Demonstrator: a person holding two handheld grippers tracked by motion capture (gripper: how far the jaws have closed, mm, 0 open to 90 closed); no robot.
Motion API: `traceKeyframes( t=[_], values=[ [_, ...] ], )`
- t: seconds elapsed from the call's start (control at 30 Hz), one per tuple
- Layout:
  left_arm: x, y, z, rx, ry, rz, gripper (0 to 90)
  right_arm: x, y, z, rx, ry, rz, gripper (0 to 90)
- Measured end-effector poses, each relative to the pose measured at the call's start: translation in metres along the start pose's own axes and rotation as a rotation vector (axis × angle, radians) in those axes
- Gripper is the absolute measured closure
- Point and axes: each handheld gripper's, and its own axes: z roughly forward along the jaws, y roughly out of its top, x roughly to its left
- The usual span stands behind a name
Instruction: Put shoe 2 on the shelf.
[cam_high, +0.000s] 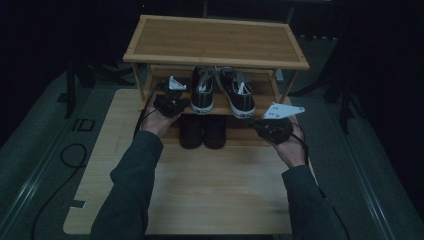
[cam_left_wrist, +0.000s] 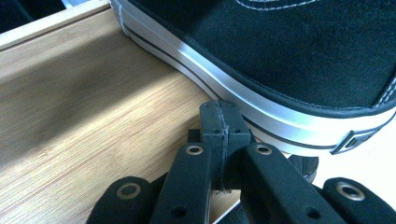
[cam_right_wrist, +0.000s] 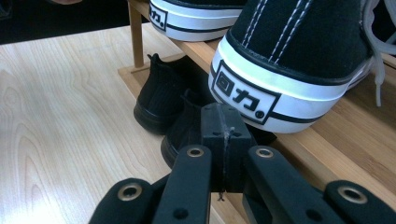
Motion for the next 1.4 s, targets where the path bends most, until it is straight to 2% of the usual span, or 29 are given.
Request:
traceKeyframes(
  t=[0.13,0.23,0.43,0.53,0.8,1.07,1.4],
  values=[
    [0.000,0.000,0.000,-0.001,-0.001,0.003,90.0,0.004,-0.006,0.008,0.031,0.001,-0.009,90.0],
    [0.000,0.000,0.000,-0.002,0.002,0.001,90.0,0.005,-0.008,0.013,0.040,-0.020,-0.002,90.0],
    [0.000,0.000,0.000,-0.004,-0.001,0.004,90.0,0.007,0.001,0.014,0.020,-0.037,-0.006,90.0],
    [0.000,0.000,0.000,-0.003,0.000,0.004,90.0,0.006,0.004,0.015,0.035,-0.065,-0.005,90.0],
    [0.001,0.000,0.000,-0.005,-0.004,0.004,90.0,0.009,0.004,0.020,0.018,-0.055,-0.001,90.0],
    [0.001,-0.001,0.000,-0.004,-0.006,0.003,90.0,0.012,0.010,0.024,0.026,-0.060,-0.006,90.0],
    [0.001,0.000,0.000,-0.005,-0.005,0.002,90.0,0.014,0.011,0.030,0.024,-0.039,0.000,90.0]
  ],
)
